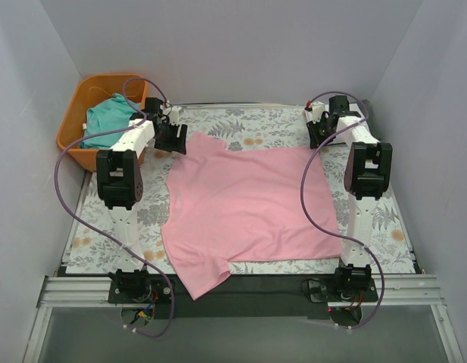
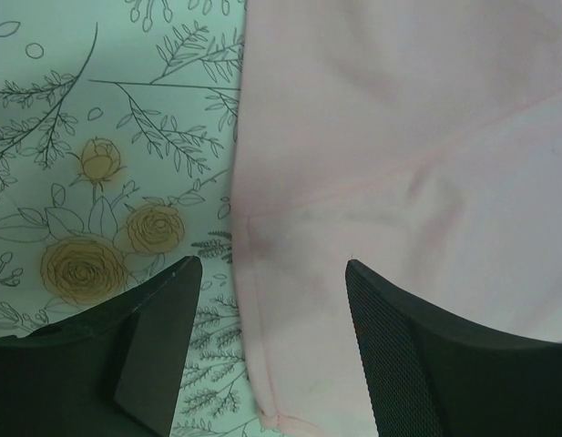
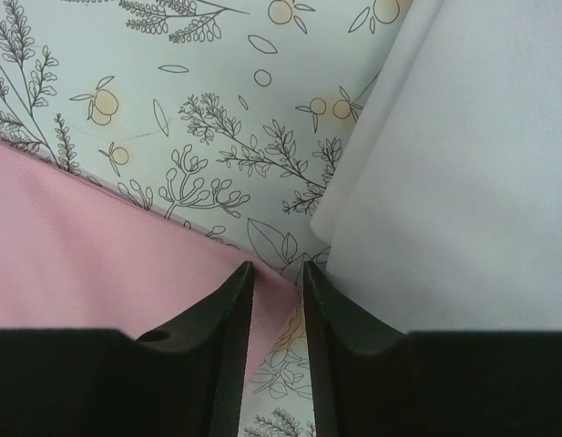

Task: Fold and stack the t-shirts
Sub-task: Fold the tshirt

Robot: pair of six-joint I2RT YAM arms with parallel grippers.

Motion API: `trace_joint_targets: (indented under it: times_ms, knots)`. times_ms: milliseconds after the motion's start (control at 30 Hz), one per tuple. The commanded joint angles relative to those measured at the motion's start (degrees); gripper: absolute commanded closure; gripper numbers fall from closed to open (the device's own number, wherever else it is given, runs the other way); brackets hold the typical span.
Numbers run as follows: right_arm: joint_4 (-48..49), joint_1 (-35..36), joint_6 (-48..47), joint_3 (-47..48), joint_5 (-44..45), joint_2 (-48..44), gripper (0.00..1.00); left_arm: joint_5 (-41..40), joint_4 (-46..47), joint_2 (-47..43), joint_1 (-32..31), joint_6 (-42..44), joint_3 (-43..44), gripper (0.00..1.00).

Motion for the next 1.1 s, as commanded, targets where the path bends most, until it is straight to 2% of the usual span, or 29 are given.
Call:
trace_joint_targets:
  times_ms: [0,67,133,167,233,300,400,433,533,733,933,1067]
  knots:
    - [-2.69,-0.91,-0.61,-1.42,-3.07,-2.54,0.70,-1.67,-0.06,2.29,0.39,-2.45,4.95,0.39]
    - [-3.04,-0.91,-1.40,-1.42,-2.99,-2.72,0.76,-1.67,-0.59,3.70,0.39,-3.42,7.50,0.39]
    - [-4.09,-0.91,-2.36,-1.51,-2.29,-2.72,0.76,-2.46,-0.59,5.02,0.39,-4.12,9.34,0.39]
    - [-4.36,-0.91,-2.54,-1.51,-1.85,-2.98,0.74,-2.55,-0.68,5.46,0.39,-4.39,9.79,0.39]
    - [-4.36,-1.00,-2.72,-1.94,-0.97,-3.42,0.62,-2.82,-0.42,6.08,0.39,-4.65,10.32,0.39]
    - [-4.36,-1.09,-3.33,-2.21,-0.61,-3.86,0.62,-2.99,-0.15,6.52,0.39,-4.92,10.58,0.39]
    - [-4.45,-1.18,-3.68,-2.03,-0.61,-3.78,0.77,-2.56,0.46,7.75,0.39,-5.27,11.81,0.39]
    - [-4.45,-1.26,-3.68,-2.03,-0.70,-3.69,0.85,-2.03,0.64,8.01,0.39,-5.36,12.07,0.39]
    - [-4.63,-1.26,-3.77,-1.51,-1.23,-3.34,0.99,2.01,0.47,8.89,0.39,-5.71,12.95,0.41]
    - [-4.71,-1.26,-3.95,-1.42,-2.63,-3.78,0.99,4.74,0.64,10.65,0.30,-6.59,13.04,0.43]
    - [-4.71,-1.26,-4.47,-2.12,-3.78,-4.57,0.99,1.41,3.18,11.00,-0.58,-6.85,10.06,0.46]
    - [-4.80,-1.26,-4.65,-2.47,-4.22,-4.74,0.99,-1.49,5.30,11.27,-2.42,-5.63,8.48,0.53]
